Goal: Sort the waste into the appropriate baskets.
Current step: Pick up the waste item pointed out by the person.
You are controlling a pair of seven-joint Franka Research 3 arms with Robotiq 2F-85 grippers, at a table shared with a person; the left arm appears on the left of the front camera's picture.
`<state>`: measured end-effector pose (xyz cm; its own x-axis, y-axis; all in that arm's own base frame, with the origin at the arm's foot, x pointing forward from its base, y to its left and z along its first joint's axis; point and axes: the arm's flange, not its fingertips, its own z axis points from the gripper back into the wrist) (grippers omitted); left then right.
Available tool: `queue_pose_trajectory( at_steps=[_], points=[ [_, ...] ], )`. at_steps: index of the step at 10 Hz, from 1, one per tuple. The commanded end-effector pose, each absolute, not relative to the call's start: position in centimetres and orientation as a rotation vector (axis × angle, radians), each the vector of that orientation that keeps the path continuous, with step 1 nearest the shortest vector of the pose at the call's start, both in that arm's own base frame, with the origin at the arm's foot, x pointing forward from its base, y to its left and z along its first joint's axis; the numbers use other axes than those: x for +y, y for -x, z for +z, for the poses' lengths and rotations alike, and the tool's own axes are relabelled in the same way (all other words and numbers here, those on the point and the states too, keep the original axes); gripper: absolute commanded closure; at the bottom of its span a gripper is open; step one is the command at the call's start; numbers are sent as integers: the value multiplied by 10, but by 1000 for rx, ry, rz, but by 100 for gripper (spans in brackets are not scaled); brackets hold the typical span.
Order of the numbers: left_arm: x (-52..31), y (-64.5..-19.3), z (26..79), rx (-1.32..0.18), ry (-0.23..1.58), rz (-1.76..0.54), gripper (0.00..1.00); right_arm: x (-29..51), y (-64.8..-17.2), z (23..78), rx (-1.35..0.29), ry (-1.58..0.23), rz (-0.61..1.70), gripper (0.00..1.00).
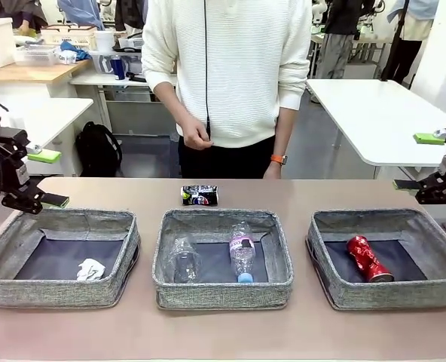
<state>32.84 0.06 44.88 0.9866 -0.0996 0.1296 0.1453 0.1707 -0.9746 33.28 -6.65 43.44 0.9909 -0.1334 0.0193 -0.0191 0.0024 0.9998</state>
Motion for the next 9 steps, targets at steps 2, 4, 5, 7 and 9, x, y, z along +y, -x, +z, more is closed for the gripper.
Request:
queue_pose_trajectory(
  at_steps=[2,4,5,7,9],
  points=[
    [-3,-329,452,-50,1392,-165,0,-67,-331,437,-112,-1569,-85,0],
    [-3,-329,452,-50,1392,-165,0,-67,-331,437,-112,-1569,-85,0],
    [-3,-329,452,-50,1392,-165,0,-67,-331,437,-112,-1569,-85,0],
    [-3,-329,452,-50,1392,-165,0,-67,-331,437,-112,-1569,-85,0],
    [-3,-329,452,-50,1392,-165,0,-67,-331,437,-112,-1569,-85,0]
  ],
)
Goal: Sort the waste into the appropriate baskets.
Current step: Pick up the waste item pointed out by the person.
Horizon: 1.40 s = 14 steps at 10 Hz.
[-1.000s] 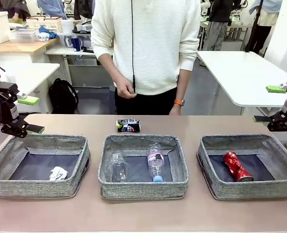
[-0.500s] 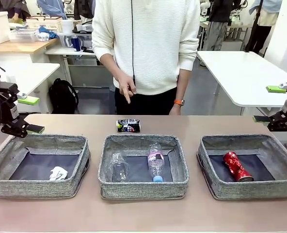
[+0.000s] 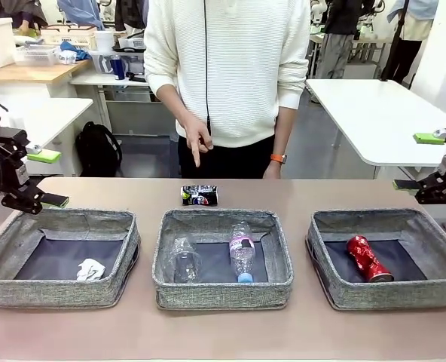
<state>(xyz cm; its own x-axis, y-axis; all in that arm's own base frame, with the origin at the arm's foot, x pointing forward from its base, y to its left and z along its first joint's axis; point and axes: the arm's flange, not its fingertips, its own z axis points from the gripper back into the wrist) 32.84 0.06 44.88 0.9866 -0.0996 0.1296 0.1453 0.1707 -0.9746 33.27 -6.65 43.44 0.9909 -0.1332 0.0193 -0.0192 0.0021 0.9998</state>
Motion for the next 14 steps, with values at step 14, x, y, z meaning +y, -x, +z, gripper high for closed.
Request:
queue_pose_trajectory(
  at_steps=[14],
  points=[
    [-232,-468,500,-600,-323,-1294,0,-67,-331,437,-112,-1569,-85,0]
  ],
)
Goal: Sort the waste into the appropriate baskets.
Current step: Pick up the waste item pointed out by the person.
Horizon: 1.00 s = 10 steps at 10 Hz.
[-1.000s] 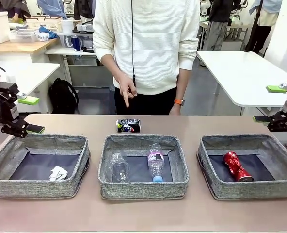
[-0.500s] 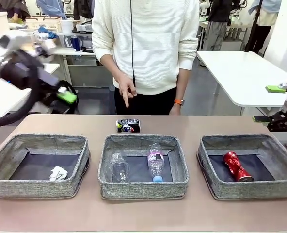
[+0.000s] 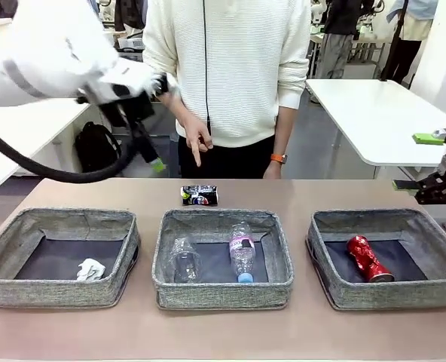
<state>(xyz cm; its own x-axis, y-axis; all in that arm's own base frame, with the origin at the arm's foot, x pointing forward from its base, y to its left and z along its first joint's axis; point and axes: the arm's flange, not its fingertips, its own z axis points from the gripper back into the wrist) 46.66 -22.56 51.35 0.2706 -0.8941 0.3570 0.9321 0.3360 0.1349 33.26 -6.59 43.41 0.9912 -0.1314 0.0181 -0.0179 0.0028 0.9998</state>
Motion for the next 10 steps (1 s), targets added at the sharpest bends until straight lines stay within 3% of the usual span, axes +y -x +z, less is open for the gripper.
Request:
queue_pose_trajectory(
  at_steps=[1,3,4,5,10],
  points=[
    [-257,-466,486,-594,-371,-1381,0,-67,-331,437,-112,-1569,-85,0],
    [-298,-467,460,-523,-352,-1510,0,-67,-331,437,-112,-1569,-85,0],
    [-297,-472,464,-430,-276,-1407,0,-67,-331,437,-112,-1569,-85,0],
    [-296,-459,472,-497,-268,-1556,0,-67,-331,437,-112,-1569,-85,0],
    [-300,-478,461,-471,-243,-1485,0,-67,-331,437,-112,-1569,-85,0]
  ],
)
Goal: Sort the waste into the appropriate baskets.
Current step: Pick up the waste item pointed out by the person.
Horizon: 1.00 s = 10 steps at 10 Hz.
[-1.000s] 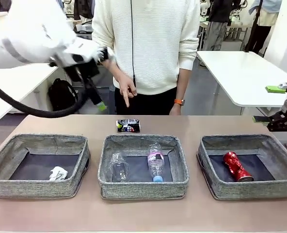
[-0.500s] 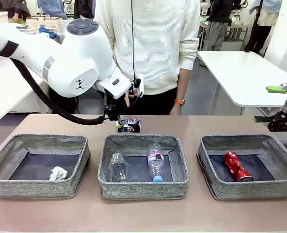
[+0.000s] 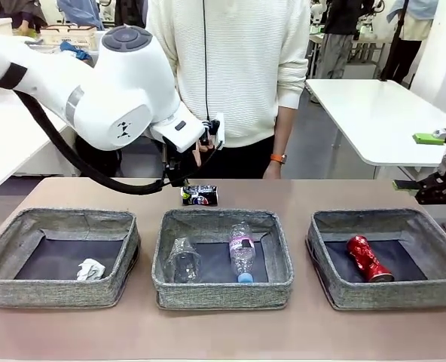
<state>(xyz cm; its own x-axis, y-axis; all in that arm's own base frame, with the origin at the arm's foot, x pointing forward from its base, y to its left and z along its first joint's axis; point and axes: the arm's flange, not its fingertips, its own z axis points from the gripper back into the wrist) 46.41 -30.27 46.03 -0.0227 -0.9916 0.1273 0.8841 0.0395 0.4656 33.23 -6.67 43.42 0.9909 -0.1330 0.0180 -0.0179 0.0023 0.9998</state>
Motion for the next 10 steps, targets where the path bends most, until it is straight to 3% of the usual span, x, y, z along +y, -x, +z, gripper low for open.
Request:
queue_pose_trajectory(
  at_steps=[1,4,10],
  points=[
    [-299,-498,461,-423,-173,-1505,0,-67,-331,437,-112,-1569,-85,0],
    [-282,-534,468,-382,-131,-1444,0,-67,-331,437,-112,-1569,-85,0],
    [-257,-593,447,-359,13,-1567,0,-67,-331,437,-112,-1569,-85,0]
  ],
)
